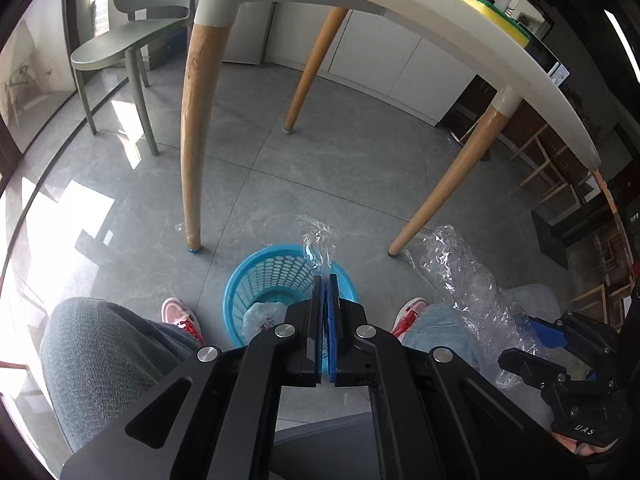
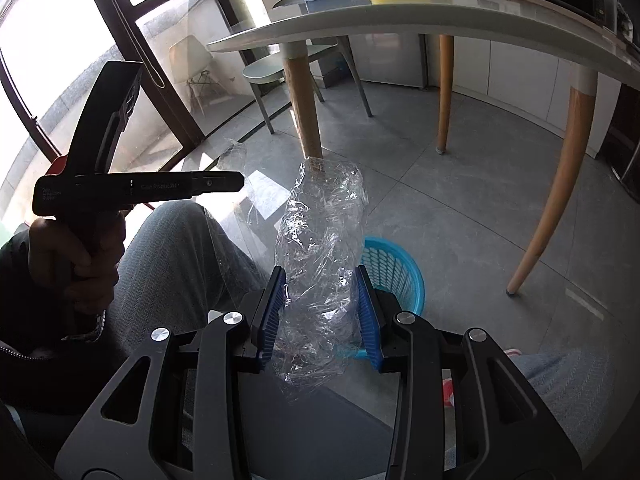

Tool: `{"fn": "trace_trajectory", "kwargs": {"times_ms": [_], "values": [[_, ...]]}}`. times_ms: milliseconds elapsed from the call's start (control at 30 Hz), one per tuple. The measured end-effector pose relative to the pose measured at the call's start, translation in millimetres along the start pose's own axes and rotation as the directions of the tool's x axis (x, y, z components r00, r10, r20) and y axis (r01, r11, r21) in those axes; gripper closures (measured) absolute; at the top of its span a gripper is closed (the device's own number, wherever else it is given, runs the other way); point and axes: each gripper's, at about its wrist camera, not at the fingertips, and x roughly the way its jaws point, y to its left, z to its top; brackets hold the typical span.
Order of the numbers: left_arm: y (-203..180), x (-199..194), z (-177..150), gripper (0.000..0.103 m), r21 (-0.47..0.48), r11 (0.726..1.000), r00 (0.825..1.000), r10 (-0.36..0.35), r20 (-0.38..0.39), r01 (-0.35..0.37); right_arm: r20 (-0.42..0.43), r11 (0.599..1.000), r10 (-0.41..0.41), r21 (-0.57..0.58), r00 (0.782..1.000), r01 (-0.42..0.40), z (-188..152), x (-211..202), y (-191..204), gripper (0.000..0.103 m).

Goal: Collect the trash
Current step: 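Carry the clear wrapper down over the blue wastebasket with the right tool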

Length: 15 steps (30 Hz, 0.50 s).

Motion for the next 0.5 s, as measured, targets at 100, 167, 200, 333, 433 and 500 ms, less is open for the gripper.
{"fn": "trace_trajectory", "kwargs": {"times_ms": [100, 167, 200, 333, 433, 500], "values": [[1, 23, 3, 0.102, -0.005, 1.0, 0.999, -0.001, -0.037, 0.001, -0.051, 1.0, -0.006, 0.021, 0.999, 0.007, 4, 28, -12, 0.07], [0, 37, 4, 0.102, -0.009, 1.0, 0.998, -0.002, -0.059, 0.001, -0.08, 0.999, -0.005, 0.033, 0.997, 0.008, 7, 46, -18, 0.07], [0, 44, 5, 0.102, -0.011, 1.0, 0.998, 0.001, -0.069, -0.001, -0.095, 0.999, -0.004, 0.039, 0.995, 0.008, 7, 55, -21, 0.07], [6, 70, 9, 0.102, -0.019, 1.0, 0.994, 0.007, -0.112, -0.009, -0.163, 0.998, 0.003, 0.065, 0.987, 0.008, 7, 93, -34, 0.07], [12, 93, 10, 0.102, -0.013, 0.999, 0.988, 0.035, -0.149, -0.037, -0.216, 0.996, 0.007, 0.085, 0.976, 0.011, 4, 122, -45, 0.07], [18, 111, 11, 0.102, -0.014, 0.998, 0.983, 0.057, -0.177, -0.061, -0.252, 0.995, 0.013, 0.099, 0.968, 0.012, 2, 143, -51, 0.07]]}}
